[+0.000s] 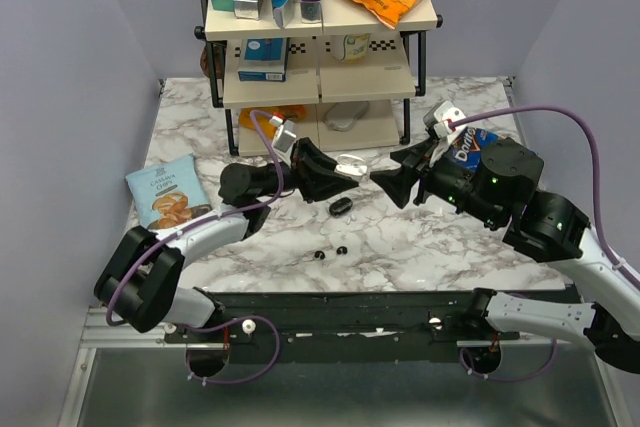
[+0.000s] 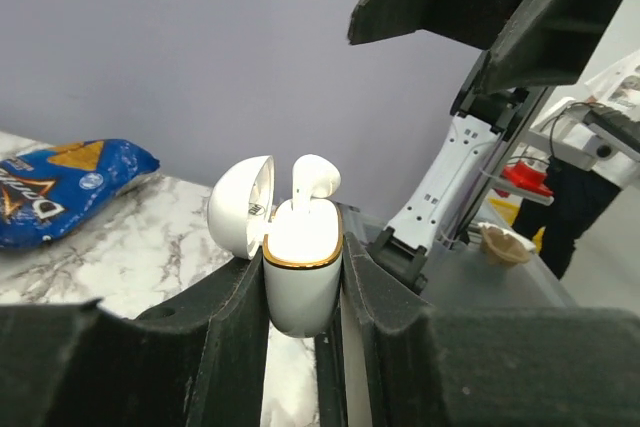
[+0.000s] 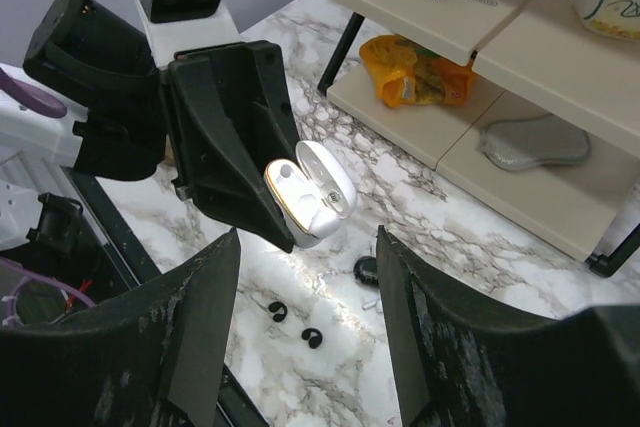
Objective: Insert the wireless bluetooth earbuds into the charging case
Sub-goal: Adjust the earbud with the charging case.
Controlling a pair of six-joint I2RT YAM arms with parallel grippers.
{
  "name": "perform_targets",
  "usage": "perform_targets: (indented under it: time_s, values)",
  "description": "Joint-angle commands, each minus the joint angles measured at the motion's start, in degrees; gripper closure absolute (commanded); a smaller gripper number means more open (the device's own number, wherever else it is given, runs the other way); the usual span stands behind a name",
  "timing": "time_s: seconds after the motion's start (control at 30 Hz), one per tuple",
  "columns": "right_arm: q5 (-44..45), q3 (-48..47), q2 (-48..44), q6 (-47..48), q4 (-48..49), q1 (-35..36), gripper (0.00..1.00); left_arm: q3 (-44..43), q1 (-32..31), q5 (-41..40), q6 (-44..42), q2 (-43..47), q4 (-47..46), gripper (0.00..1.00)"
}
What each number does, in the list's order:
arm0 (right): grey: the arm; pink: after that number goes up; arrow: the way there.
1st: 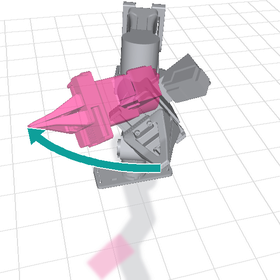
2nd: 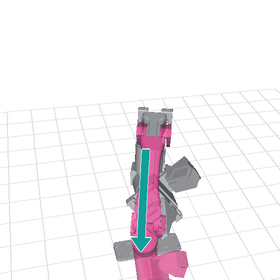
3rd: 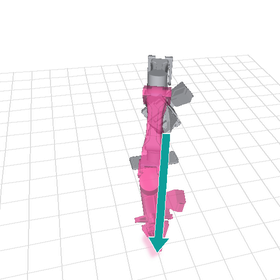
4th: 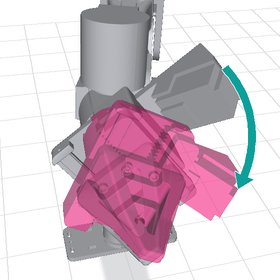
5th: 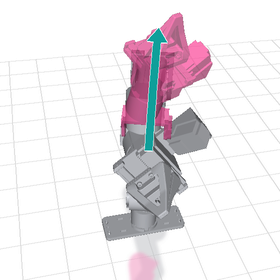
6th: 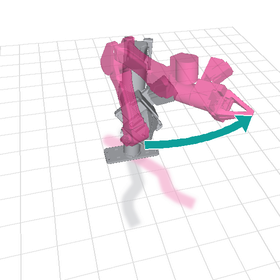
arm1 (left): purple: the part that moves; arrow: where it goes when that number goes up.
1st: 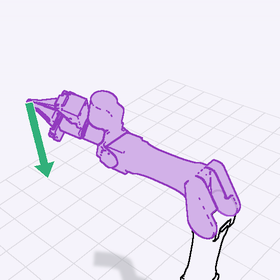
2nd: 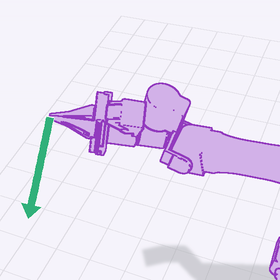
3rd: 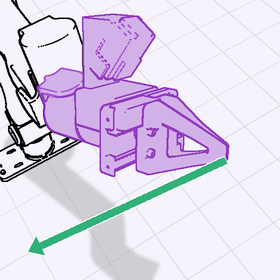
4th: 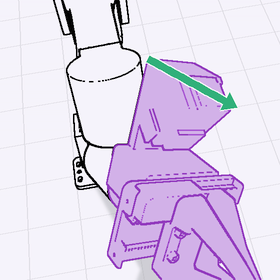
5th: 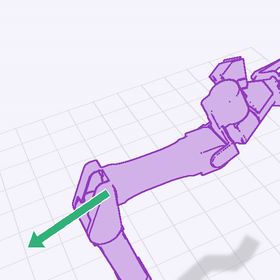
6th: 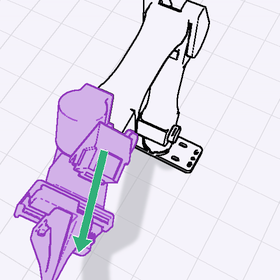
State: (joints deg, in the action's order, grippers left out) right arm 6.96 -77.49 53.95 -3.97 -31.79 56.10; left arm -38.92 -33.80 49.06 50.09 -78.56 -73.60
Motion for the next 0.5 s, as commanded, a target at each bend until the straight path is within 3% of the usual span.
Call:
perform_targets:
  time_s: [0.0, 0.17, 0.47]
  values:
    - [1.55, 0.59, 0.45, 0.89, 1.2, 0.33, 0.34, -1.25, 0.23, 2.97, 3.97, 2.01, -23.16, 1.0]
    - [2.1, 1.64, -0.69, -1.12, 2.69, -0.11, 0.34, -0.99, 0.23, 2.63, 3.36, 3.07, -23.16, 1.0]
    - [-13.81, -0.2, 1.5, -14.74, 3.84, -4.77, 0.32, 0.51, 0.23, -0.63, -1.57, 5.53, -23.08, 1.0]
